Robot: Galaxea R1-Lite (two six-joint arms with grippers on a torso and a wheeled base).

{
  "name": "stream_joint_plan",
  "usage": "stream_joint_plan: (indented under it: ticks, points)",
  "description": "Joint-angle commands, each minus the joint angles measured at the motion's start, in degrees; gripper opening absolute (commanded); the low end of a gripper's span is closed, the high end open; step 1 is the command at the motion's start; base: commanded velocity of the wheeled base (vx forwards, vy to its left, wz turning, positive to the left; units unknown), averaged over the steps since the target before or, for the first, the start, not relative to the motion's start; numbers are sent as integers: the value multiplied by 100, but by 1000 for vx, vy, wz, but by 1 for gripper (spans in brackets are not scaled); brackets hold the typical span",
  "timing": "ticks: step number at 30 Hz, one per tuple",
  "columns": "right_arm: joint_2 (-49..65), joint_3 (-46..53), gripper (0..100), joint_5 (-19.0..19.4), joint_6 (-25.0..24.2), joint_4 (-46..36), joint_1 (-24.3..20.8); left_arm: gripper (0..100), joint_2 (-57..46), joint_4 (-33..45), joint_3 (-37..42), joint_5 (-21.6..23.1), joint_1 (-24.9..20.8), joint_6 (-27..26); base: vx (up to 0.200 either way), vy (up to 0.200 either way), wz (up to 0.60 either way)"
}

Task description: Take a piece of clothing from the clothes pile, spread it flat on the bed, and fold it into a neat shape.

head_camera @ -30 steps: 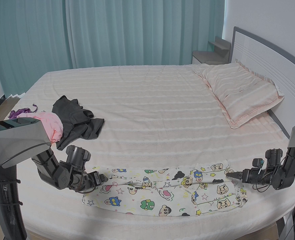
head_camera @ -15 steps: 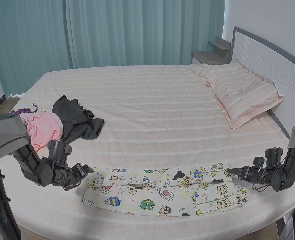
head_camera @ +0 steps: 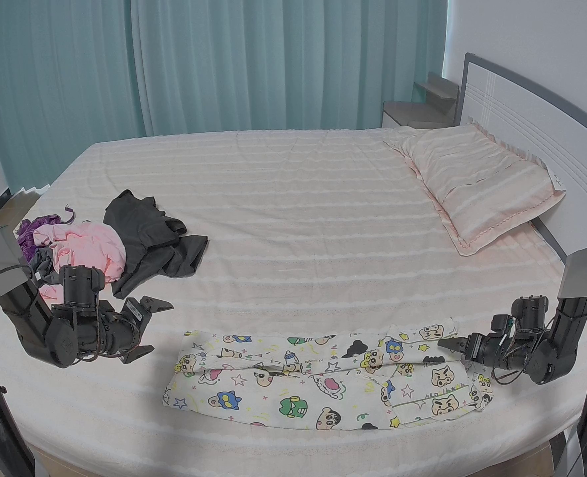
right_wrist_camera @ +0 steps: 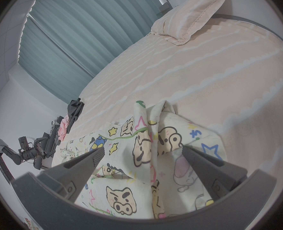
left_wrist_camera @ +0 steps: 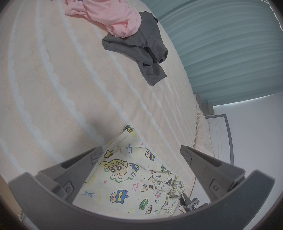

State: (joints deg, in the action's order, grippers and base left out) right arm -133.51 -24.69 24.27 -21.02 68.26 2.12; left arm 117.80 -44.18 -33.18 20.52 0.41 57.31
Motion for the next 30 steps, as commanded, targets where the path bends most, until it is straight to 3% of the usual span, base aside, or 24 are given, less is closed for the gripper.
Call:
stream_joint_plan:
  ticks: [1, 2, 26, 27, 30]
  points:
    - [-193, -133, 100, -72, -8, 12, -124, 100, -46, -144, 216, 14, 38, 8, 0, 0, 0]
    - [-219, -151, 0, -98, -8, 12, -133, 100, -46, -161, 225, 14, 38, 8, 0, 0, 0]
    - [168, 412, 0, -239, 10, 12, 271, 100, -2, -170, 251, -21, -15, -35, 0, 0, 0]
    - [150, 412, 100, -239, 10, 12, 271, 100, 6, -170, 251, -30, -24, -35, 0, 0, 0]
    - [159, 377, 100, -239, 10, 21, 306, 100, 6, -170, 251, -39, -24, -35, 0, 0, 0]
